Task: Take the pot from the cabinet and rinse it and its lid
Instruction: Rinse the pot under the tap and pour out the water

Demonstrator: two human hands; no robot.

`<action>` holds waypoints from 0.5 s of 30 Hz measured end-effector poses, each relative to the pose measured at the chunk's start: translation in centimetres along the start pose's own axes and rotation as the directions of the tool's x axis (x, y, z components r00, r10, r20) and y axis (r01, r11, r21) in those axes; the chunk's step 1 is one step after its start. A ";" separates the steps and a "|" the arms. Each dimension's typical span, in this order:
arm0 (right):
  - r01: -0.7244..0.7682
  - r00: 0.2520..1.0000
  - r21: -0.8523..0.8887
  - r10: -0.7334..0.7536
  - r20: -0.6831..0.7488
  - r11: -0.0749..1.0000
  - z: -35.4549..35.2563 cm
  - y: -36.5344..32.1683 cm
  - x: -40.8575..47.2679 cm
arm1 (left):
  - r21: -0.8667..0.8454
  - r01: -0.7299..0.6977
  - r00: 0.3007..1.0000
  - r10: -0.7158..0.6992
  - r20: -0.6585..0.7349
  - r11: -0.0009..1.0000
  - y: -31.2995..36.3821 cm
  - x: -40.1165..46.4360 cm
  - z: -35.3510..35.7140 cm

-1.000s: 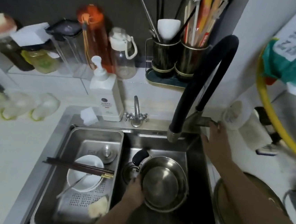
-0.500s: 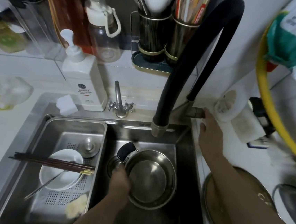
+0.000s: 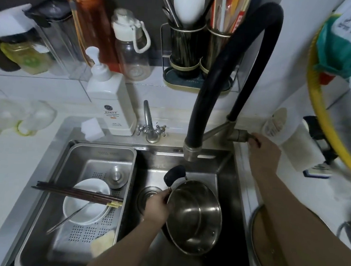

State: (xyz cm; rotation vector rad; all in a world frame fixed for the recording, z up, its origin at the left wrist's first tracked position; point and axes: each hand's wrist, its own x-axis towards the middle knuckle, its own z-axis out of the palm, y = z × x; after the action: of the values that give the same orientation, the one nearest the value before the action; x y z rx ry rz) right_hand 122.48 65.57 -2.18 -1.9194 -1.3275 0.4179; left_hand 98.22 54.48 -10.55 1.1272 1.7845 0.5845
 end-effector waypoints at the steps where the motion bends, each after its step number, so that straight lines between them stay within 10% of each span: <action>1: -0.003 1.000 -0.003 0.003 0.008 1.000 0.0 0.1 0.1 | 0.002 -0.011 1.000 0.011 -0.006 1.000 -0.1 -0.1 0.0; 15: 0.011 0.999 -0.024 -0.010 0.043 1.000 -0.4 0.6 0.6 | -0.269 -0.027 0.990 -0.013 -0.143 0.963 0.9 -1.7 -4.5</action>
State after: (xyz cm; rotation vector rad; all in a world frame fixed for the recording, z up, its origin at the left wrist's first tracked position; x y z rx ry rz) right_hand 123.41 65.83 -2.29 -1.9321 -1.3758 0.4414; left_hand 94.98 53.77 -7.01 0.9221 1.7578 0.9046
